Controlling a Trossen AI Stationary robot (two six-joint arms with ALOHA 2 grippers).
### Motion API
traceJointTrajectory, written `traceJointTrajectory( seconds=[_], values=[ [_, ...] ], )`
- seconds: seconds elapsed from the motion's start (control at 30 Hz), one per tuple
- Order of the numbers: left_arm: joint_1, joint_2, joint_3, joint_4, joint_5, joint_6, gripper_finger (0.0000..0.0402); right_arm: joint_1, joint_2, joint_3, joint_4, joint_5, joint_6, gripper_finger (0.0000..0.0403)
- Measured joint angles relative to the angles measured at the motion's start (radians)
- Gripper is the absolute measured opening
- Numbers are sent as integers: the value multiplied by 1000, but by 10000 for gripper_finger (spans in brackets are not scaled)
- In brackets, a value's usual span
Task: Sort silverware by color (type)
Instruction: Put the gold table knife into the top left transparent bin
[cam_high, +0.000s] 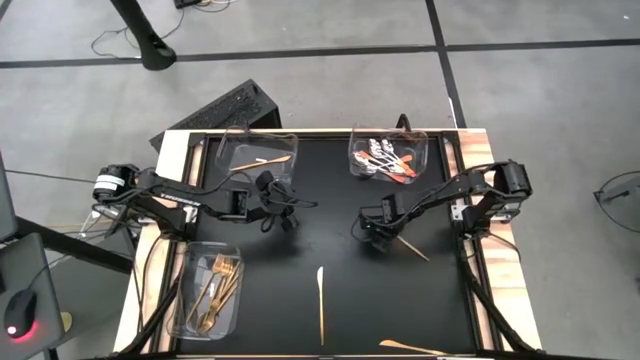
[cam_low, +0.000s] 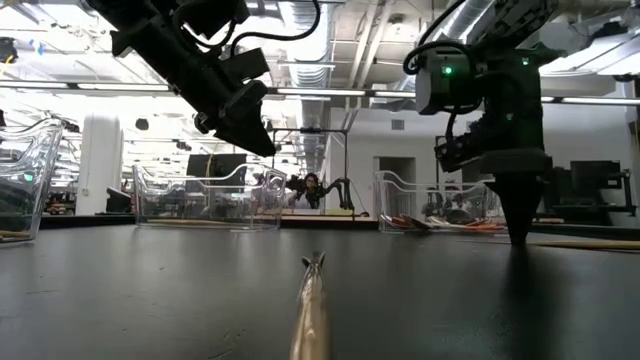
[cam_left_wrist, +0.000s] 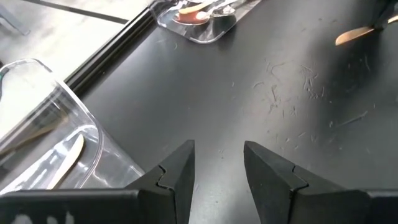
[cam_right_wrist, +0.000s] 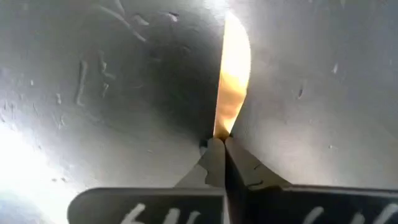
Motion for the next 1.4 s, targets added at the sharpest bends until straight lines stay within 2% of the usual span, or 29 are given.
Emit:
traceJointTrajectory(
  seconds=[0.27,0.47,0.7,0.87,1.13,1.27,1.4],
  values=[
    [0,0,0,-5,0,-8,123,27,1,11,10,8,-56,5],
    [0,0,0,-5,1,-8,123,64,-54,40,-42,88,19,11],
    [0,0,0,-3,0,-15,123,130,-193,39,-163,112,201,58],
    [0,0,0,-2,-1,-24,123,207,-250,32,-273,123,319,108],
    [-2,0,0,58,16,-6,123,345,-381,-131,-110,125,408,200],
    [-3,0,0,94,61,3,123,396,-420,-229,-24,127,415,211],
    [-12,0,0,110,63,-2,123,438,-441,-328,63,122,461,200]
  ],
)
